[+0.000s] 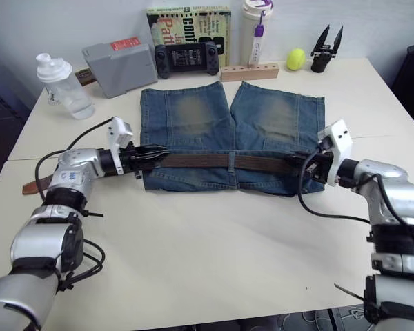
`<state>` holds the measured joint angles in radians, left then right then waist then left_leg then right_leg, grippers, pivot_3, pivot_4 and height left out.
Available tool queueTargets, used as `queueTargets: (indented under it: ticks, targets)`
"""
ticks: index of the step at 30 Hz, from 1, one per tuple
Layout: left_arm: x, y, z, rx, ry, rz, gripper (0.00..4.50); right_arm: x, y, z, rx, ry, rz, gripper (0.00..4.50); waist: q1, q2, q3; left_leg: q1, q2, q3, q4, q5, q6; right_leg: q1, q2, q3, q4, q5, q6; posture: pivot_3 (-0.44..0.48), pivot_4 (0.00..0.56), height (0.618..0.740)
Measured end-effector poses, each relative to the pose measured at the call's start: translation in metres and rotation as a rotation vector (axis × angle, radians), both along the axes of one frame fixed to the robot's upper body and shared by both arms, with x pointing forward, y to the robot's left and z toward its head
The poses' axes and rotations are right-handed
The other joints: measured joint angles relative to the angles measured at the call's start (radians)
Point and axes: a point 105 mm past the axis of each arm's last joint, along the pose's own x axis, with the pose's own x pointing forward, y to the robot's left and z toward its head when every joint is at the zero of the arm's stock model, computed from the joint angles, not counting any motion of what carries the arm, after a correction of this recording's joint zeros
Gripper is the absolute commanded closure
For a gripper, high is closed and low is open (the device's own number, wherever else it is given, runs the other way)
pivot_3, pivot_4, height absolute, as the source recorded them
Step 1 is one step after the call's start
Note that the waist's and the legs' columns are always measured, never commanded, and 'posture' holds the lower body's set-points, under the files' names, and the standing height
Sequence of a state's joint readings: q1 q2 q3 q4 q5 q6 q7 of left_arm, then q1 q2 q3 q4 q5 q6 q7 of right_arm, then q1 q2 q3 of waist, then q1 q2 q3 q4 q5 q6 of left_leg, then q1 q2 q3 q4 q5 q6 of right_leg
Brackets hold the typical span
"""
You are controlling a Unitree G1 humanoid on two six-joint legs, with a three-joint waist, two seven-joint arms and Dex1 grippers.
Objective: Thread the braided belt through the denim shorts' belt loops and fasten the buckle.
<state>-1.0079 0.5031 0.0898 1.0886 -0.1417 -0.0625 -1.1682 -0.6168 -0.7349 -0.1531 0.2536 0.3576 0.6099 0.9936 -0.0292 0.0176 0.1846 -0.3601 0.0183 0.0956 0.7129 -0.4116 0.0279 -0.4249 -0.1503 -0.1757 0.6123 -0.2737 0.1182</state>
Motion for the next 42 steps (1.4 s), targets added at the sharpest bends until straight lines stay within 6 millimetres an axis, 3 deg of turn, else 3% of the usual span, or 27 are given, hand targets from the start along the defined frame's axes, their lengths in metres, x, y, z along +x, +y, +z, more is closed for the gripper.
queueTargets:
  ticks: [1, 2, 3, 4, 5, 7, 8, 9, 14, 17, 19, 20, 22, 25, 28, 35, 42]
  targets:
    - [-0.008, 0.007, 0.006, 0.023, -0.13, -0.003, 3.69, -0.017, 0.005, 0.01, 0.019, -0.073, 0.07, 4.5, 0.0, 0.0, 0.0, 0.0, 0.0, -0.002, 0.001, 0.0, 0.0, -0.001, 0.0, 0.0, 0.003, 0.0, 0.0, 0.0, 0.15, 0.731]
    - [-0.01, 0.009, 0.004, 0.026, -0.134, 0.0, 3.69, -0.019, 0.005, 0.009, 0.02, -0.076, 0.074, 4.5, 0.001, 0.0, 0.0, 0.0, 0.0, -0.002, 0.002, 0.0, 0.0, -0.001, 0.0, 0.0, 0.004, 0.0, 0.0, 0.0, 0.15, 0.731]
    - [-0.039, 0.011, 0.002, 0.126, -0.391, -0.012, 3.69, -0.049, 0.01, 0.009, -0.038, -0.181, 0.149, 4.5, 0.0, 0.0, 0.0, 0.004, 0.001, -0.005, 0.001, 0.0, 0.0, -0.001, -0.001, 0.002, 0.008, 0.0, 0.0, 0.0, 0.15, 0.731]
    - [-0.042, 0.012, -0.001, 0.135, -0.403, -0.011, 3.69, -0.051, 0.01, 0.007, -0.041, -0.181, 0.153, 4.5, 0.001, 0.0, 0.0, 0.005, 0.001, -0.005, 0.001, 0.0, 0.0, -0.001, -0.001, 0.002, 0.01, 0.0, 0.0, 0.0, 0.15, 0.731]
    - [-0.059, 0.01, -0.011, 0.219, -0.527, -0.024, 3.69, -0.063, 0.01, 0.001, -0.075, -0.207, 0.182, 4.5, 0.002, -0.001, 0.0, 0.003, -0.002, -0.003, 0.001, -0.001, 0.0, -0.001, -0.001, 0.002, 0.006, 0.0, 0.0, 0.0, 0.15, 0.731]
    - [-0.118, 0.005, -0.033, 0.371, -0.84, -0.106, 3.69, -0.104, 0.01, -0.033, -0.172, -0.137, 0.275, 4.5, 0.021, -0.002, 0.0, 0.007, -0.001, -0.003, 0.003, -0.002, 0.002, 0.007, -0.002, 0.004, -0.003, 0.001, 0.002, 0.0, 0.15, 0.731]
    - [-0.141, 0.012, -0.062, 0.425, -0.81, -0.125, 3.69, -0.123, 0.004, -0.053, -0.244, -0.048, 0.302, 4.5, 0.028, -0.002, 0.0, 0.01, -0.001, -0.003, 0.002, -0.002, 0.003, 0.012, -0.001, 0.003, -0.007, 0.001, 0.002, 0.0, 0.15, 0.731]
    - [-0.15, 0.017, -0.067, 0.437, -0.828, -0.095, 3.69, -0.135, -0.001, -0.067, -0.272, 0.025, 0.311, 4.5, 0.032, -0.002, -0.001, 0.011, -0.001, -0.004, 0.003, -0.002, 0.003, 0.015, -0.001, 0.003, -0.008, 0.001, 0.002, 0.0, 0.15, 0.731]
    - [-0.162, 0.023, -0.077, 0.523, -0.864, -0.107, 3.69, -0.151, -0.007, -0.078, -0.351, 0.148, 0.335, 4.5, 0.035, 0.003, -0.005, 0.03, 0.0, -0.005, -0.004, -0.004, 0.005, 0.029, -0.001, 0.009, -0.013, 0.002, 0.004, 0.0, 0.15, 0.731]
    - [-0.165, 0.025, -0.078, 0.546, -0.867, -0.112, 3.0, -0.153, -0.01, -0.08, -0.365, 0.187, 0.327, 4.5, 0.034, 0.003, -0.006, 0.035, 0.004, -0.005, -0.009, -0.004, 0.005, 0.033, 0.0, 0.01, -0.017, 0.002, 0.004, 0.0, 0.15, 0.731]
    - [-0.166, 0.026, -0.079, 0.546, -0.861, -0.104, 2.28, -0.153, -0.011, -0.082, -0.355, 0.207, 0.317, 3.54, 0.035, 0.003, -0.007, 0.037, 0.004, -0.004, -0.011, -0.004, 0.005, 0.033, 0.0, 0.01, -0.018, 0.002, 0.004, 0.0, 0.15, 0.731]
    - [-0.166, 0.026, -0.079, 0.547, -0.86, -0.105, 2.19, -0.153, -0.011, -0.082, -0.354, 0.21, 0.315, 3.36, 0.035, 0.003, -0.007, 0.037, 0.004, -0.004, -0.011, -0.004, 0.005, 0.033, 0.0, 0.011, -0.018, 0.002, 0.004, 0.0, 0.15, 0.731]
    - [-0.167, 0.031, -0.082, 0.563, -0.831, -0.104, 1.25, -0.153, -0.014, -0.082, -0.367, 0.221, 0.305, 2.29, 0.034, 0.004, -0.008, 0.038, 0.004, -0.003, -0.011, -0.004, 0.005, 0.033, 0.0, 0.011, -0.018, 0.002, 0.004, 0.0, 0.15, 0.731]
    - [-0.168, 0.035, -0.084, 0.576, -0.806, -0.096, 0.38, -0.152, -0.019, -0.081, -0.384, 0.229, 0.288, 1.26, 0.035, 0.004, -0.009, 0.038, 0.004, -0.003, -0.011, -0.004, 0.005, 0.034, 0.0, 0.011, -0.018, 0.002, 0.004, 0.0, 0.15, 0.731]
    - [-0.172, 0.04, -0.077, 0.579, -0.812, -0.059, 0.0, -0.143, -0.027, -0.081, -0.399, 0.227, 0.207, 0.12, 0.034, 0.002, -0.01, 0.038, 0.005, -0.002, -0.012, -0.004, 0.005, 0.033, 0.0, 0.012, -0.018, 0.002, 0.004, 0.0, 0.15, 0.731]
    - [-0.193, 0.038, -0.075, 0.576, -0.793, -0.044, 0.0, -0.148, -0.032, -0.079, -0.393, 0.248, 0.195, 0.05, 0.029, 0.002, -0.009, 0.037, 0.005, -0.001, -0.013, -0.005, 0.004, 0.033, 0.0, 0.013, -0.02, 0.003, 0.005, 0.0, 0.15, 0.731]
    - [-0.214, 0.036, -0.072, 0.56, -0.722, -0.001, 0.0, -0.153, -0.032, -0.054, -0.323, 0.255, 0.205, 0.05, 0.032, 0.001, -0.008, 0.037, 0.007, -0.002, -0.012, -0.005, 0.004, 0.033, 0.001, 0.014, -0.02, 0.003, 0.005, 0.0, 0.15, 0.731]
